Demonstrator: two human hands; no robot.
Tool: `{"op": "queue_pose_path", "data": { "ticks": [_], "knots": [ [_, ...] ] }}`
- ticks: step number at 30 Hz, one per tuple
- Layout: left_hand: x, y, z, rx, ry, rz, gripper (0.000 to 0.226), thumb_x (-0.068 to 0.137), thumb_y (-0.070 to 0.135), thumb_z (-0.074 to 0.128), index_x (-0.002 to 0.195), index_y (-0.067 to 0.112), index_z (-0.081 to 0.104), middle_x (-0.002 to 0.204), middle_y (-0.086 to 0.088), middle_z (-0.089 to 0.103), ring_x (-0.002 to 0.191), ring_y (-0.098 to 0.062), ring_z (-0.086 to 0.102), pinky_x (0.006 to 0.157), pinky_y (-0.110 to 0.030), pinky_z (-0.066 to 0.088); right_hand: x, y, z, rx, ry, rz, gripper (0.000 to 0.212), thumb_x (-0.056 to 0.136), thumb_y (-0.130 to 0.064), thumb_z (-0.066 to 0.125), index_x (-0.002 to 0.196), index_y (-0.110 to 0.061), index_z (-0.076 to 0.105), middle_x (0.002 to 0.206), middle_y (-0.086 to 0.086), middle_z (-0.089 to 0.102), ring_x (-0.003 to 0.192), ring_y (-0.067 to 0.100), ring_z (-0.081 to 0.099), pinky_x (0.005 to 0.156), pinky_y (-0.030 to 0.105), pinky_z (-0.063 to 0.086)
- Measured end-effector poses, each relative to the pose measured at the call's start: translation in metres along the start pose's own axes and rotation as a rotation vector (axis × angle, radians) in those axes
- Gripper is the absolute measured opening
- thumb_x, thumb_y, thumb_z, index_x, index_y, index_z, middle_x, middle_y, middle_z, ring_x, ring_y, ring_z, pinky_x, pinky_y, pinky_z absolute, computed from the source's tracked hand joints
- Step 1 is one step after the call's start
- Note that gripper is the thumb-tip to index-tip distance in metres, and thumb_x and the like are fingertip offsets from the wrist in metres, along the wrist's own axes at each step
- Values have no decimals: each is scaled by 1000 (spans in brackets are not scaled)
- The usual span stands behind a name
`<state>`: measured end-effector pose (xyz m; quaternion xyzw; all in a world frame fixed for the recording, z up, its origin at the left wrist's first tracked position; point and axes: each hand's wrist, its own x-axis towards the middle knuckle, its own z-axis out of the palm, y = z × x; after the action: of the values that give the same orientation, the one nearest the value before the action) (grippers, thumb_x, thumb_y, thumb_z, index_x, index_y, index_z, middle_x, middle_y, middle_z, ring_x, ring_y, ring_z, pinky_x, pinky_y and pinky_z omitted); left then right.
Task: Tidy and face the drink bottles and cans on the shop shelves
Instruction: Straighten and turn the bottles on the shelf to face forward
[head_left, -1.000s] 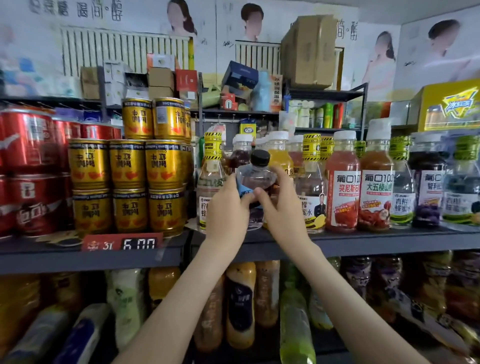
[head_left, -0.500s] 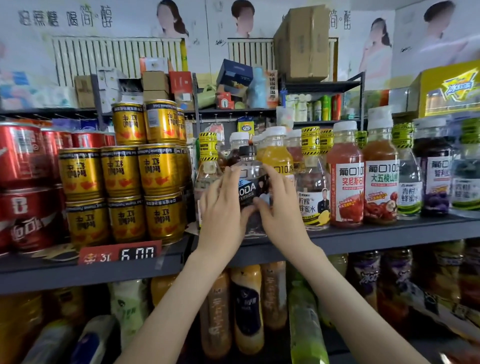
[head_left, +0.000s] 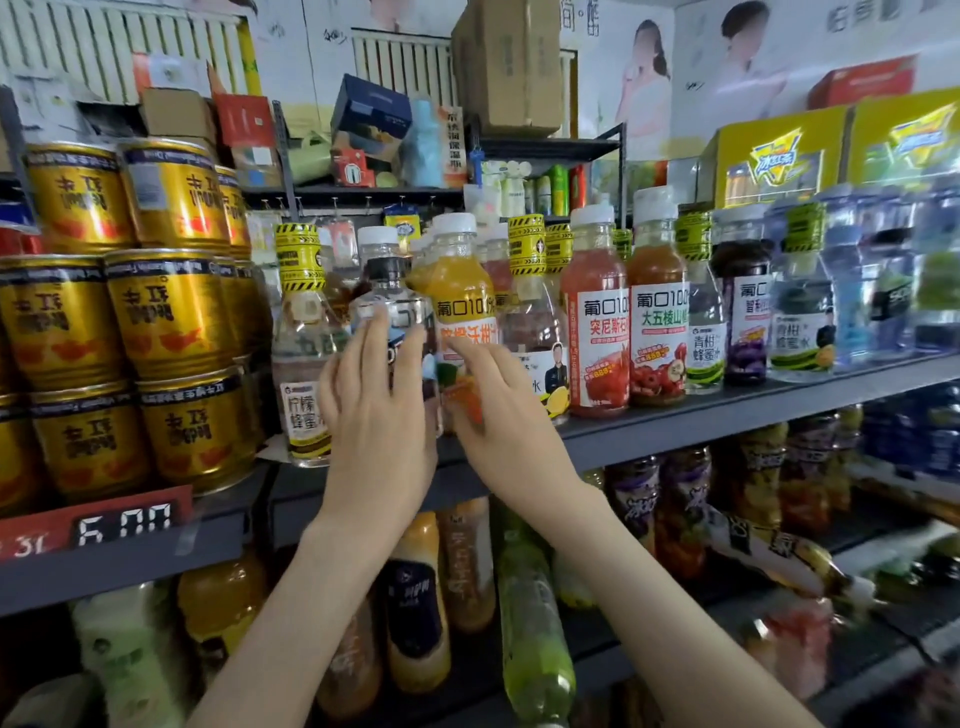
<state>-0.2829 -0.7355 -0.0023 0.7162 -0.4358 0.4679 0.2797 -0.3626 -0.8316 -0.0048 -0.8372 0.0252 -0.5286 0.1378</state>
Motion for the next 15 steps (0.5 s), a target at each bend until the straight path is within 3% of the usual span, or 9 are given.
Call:
{"op": "queue_pose_path", "data": {
  "ticks": [3, 7, 12, 15],
  "knots": [
    [4, 36, 5, -86, -6, 40, 60, 79, 0, 61, 135, 6, 41, 145, -19, 37, 130, -37, 33, 106, -51, 28, -7, 15, -26, -17, 31, 13, 53, 84, 5, 55, 134, -5, 43, 128, 10, 49, 119, 17, 41, 100, 18, 29],
    [9, 100, 22, -225, -63, 75, 53, 81, -2, 57, 132, 3, 46, 137, -16, 46, 128, -35, 40, 109, -45, 29, -21, 48, -80, -50, 78, 93, 48, 87, -2, 55, 133, -9, 45, 127, 5, 50, 119, 17, 42, 99, 21, 32],
    [11, 207, 50, -393, -105, 67, 45, 86, 6, 58, 129, 4, 47, 123, -13, 56, 115, -30, 51, 94, -39, 44, -56, 107, -167, -125, 94, 187, 43, 92, -7, 54, 133, -13, 44, 127, 1, 49, 121, 15, 41, 95, 15, 31],
    [16, 281, 68, -459, -161, 64, 46, 91, 16, 54, 135, 9, 42, 127, -9, 54, 119, -26, 47, 97, -34, 41, -81, 149, -234, -169, 82, 232, 44, 91, -8, 55, 133, -15, 44, 122, -6, 46, 117, 12, 43, 88, 10, 30]
  ]
}}
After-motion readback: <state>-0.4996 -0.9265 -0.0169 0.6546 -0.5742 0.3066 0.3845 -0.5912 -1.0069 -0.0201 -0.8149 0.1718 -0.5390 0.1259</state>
